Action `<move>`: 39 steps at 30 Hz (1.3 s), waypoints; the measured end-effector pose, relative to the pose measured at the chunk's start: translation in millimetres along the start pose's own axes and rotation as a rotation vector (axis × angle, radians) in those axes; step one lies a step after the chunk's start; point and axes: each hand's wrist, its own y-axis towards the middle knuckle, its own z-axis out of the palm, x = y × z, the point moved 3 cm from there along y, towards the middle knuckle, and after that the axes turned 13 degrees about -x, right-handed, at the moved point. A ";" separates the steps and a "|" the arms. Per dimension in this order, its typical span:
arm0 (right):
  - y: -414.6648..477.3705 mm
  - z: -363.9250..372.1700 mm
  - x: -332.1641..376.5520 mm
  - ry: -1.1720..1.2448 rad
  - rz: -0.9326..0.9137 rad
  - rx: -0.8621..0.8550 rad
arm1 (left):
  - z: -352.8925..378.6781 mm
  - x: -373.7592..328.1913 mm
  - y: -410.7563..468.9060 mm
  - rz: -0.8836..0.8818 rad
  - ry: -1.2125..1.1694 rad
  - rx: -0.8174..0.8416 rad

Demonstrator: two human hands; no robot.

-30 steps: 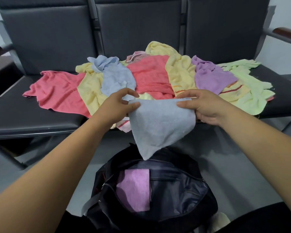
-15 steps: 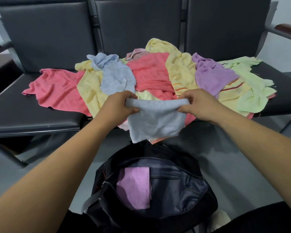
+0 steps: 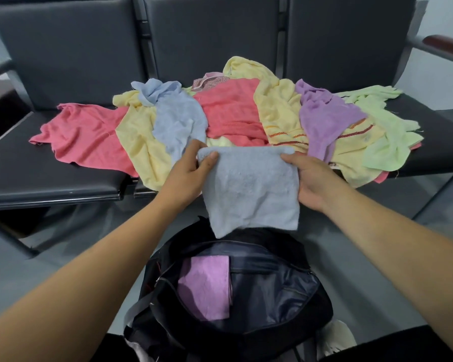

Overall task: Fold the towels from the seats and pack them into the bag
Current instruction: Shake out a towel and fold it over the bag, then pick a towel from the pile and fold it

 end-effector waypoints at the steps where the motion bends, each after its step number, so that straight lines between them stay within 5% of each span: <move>1: -0.6 -6.1 -12.7 -0.029 0.025 -0.045 | 6.5 9.7 -5.5 -0.021 0.037 0.029; 7: 10.9 -53.7 -114.9 -0.293 0.220 -0.131 | 52.2 81.9 -50.2 -0.084 0.293 0.301; 18: 61.8 -102.0 -293.9 -0.744 0.434 -0.326 | 154.1 241.3 -121.4 -0.573 0.343 0.568; 24: 98.3 -110.1 -323.1 -0.881 0.315 -0.415 | 188.4 298.1 -136.0 -0.897 0.093 0.307; 27: 99.6 -114.3 -335.1 -1.003 0.394 -0.345 | 204.6 312.9 -146.3 -0.962 0.139 0.410; 31: 97.6 -114.7 -347.5 -1.167 0.406 -0.318 | 214.3 324.6 -153.9 -0.899 0.441 0.482; 35: 94.3 -111.8 -352.1 -1.283 0.432 -0.246 | 207.8 333.3 -151.6 -0.903 0.486 0.387; 39: 81.7 -103.9 -338.1 -1.493 0.355 -0.146 | 197.6 329.5 -154.1 -0.845 0.553 0.493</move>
